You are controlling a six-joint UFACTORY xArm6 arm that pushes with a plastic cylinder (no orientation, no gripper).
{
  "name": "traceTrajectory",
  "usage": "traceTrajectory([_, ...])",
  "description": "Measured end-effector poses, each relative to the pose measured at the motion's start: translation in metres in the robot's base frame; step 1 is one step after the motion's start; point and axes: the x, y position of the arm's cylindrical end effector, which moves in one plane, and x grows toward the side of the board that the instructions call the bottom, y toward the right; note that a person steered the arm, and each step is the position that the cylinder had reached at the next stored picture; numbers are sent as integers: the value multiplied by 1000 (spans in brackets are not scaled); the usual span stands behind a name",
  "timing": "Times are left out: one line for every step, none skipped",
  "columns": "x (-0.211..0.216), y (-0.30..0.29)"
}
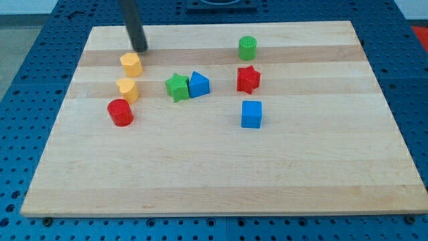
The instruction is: Point at the blue triangle
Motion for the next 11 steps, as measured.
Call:
traceTrajectory([12, 57])
traceTrajectory([31, 105])
traceTrajectory([47, 144])
traceTrajectory([75, 155])
traceTrajectory([100, 157])
traceTrajectory([135, 157])
traceTrajectory([159, 157])
traceTrajectory([153, 157])
traceTrajectory([150, 148])
traceTrajectory([150, 132])
traceTrajectory([150, 121])
